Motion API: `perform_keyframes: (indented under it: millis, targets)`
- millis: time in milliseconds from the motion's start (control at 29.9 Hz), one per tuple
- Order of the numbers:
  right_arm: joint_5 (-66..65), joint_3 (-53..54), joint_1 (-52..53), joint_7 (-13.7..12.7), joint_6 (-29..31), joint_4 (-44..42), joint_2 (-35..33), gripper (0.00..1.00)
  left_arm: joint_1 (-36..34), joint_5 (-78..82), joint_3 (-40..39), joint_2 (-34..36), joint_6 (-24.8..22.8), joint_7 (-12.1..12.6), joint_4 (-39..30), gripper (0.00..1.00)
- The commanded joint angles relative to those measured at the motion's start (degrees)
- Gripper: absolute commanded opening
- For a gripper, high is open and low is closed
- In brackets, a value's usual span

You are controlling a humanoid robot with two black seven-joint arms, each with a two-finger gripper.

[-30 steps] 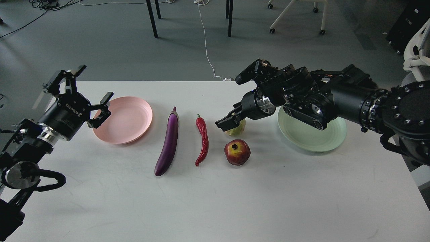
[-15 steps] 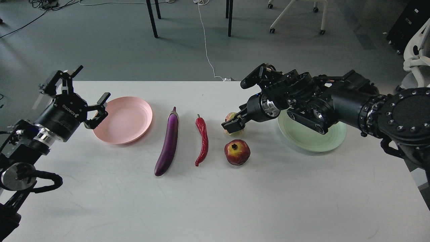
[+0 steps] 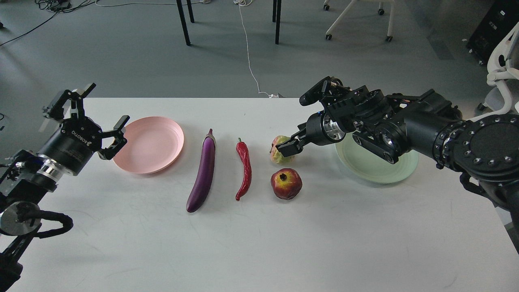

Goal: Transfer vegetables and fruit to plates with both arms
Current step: 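Close the right gripper around the peach and lift it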

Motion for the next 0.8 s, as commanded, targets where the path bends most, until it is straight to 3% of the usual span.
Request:
perform_keyframes:
  millis: [0, 768]
  targets:
    - [0.16, 0.57, -1.13, 0.00, -0.44, 0.07, 0.00, 0.99, 0.00, -0.02, 0.00, 0.09, 0.00, 0.04, -0.08, 1.00]
    - [4.21, 2.06, -3.24, 0.00, -2.99, -1.51, 0.00, 0.99, 2.46, -0.02, -1.85, 0.09, 0.00, 0.04, -1.49, 1.00]
